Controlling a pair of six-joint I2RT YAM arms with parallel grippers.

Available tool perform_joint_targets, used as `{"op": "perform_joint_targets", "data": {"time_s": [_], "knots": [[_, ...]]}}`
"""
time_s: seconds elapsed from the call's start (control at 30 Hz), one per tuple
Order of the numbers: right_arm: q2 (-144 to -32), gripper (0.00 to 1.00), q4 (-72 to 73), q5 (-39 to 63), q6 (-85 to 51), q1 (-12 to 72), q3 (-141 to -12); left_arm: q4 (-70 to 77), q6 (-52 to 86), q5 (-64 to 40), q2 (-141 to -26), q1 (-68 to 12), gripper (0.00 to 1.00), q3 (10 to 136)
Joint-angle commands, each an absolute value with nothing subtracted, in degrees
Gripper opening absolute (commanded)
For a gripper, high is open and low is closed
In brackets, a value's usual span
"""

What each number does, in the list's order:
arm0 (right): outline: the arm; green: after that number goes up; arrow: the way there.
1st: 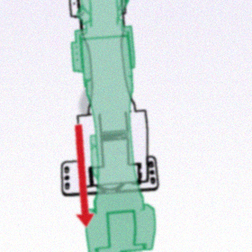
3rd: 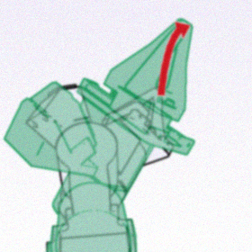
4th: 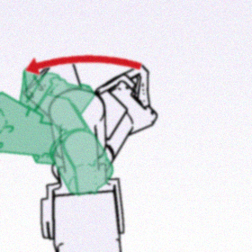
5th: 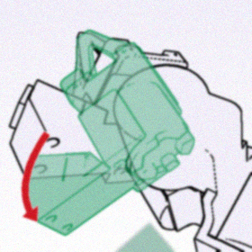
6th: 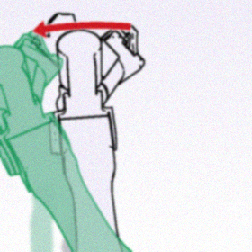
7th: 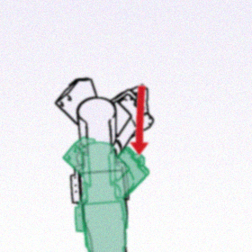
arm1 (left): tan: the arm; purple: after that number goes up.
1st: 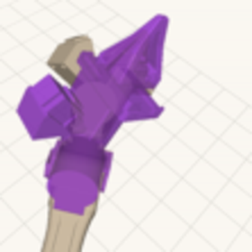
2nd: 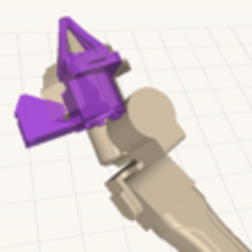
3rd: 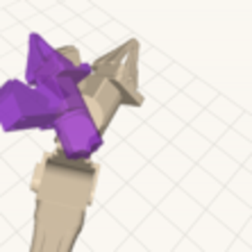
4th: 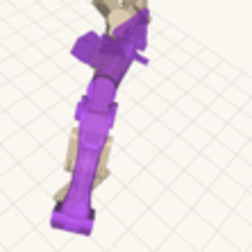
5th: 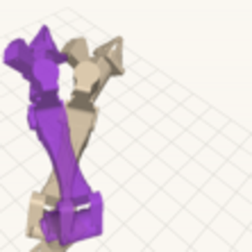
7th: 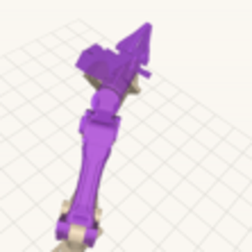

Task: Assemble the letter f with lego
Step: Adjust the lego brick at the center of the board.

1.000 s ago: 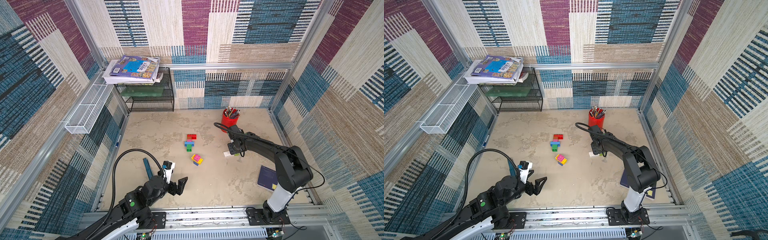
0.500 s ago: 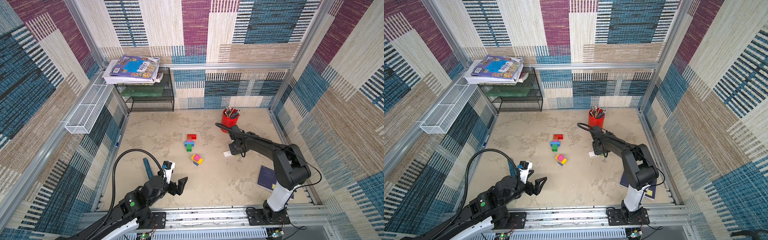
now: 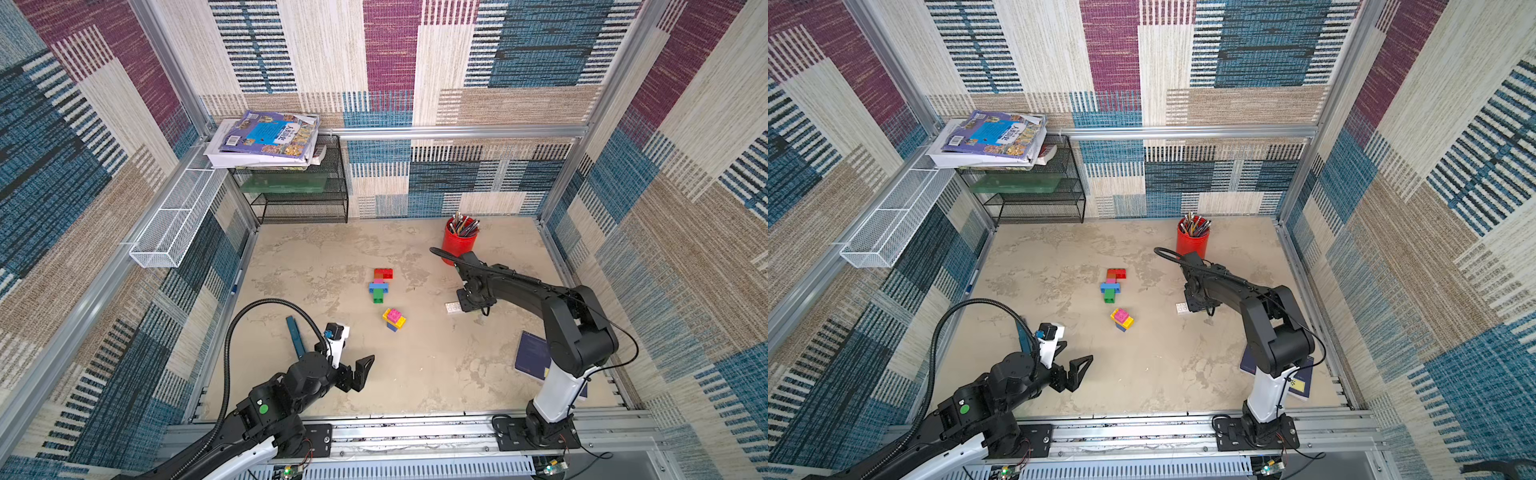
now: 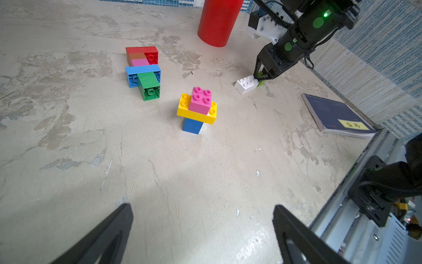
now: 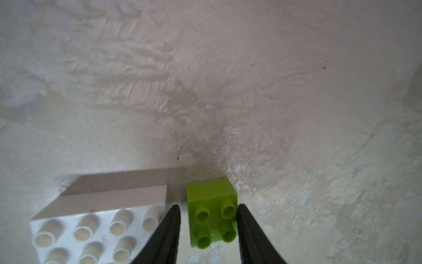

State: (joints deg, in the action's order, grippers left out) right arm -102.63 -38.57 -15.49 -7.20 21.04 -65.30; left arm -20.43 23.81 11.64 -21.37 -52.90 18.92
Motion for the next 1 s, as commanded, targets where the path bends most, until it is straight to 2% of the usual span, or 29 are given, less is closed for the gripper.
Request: {"op": "perform_joint_targets", "data": {"time_s": [0.0, 0.37, 0.7, 0.97], "knots": [[-102.83, 0.42, -38.52, -14.61, -7.03, 21.09, -65.57, -20.44, 24.43, 11.51, -21.35, -52.83, 0.99, 18.92], [-101.95, 0.29, -38.89, -13.52, -6.51, 20.91, -66.35, -20.83, 24.44, 11.60, -20.70, -52.87, 0.99, 18.94], [-99.30, 0.28, -40.40, -10.99, -4.78, 22.30, -70.58, -20.03, 24.58, 11.51, -20.67, -52.85, 0.99, 18.37], [-102.28, 0.28, -40.86, -9.42, -4.04, 28.78, -76.33, -20.00, 24.69, 11.60, -20.72, -52.87, 0.99, 18.11]]}}
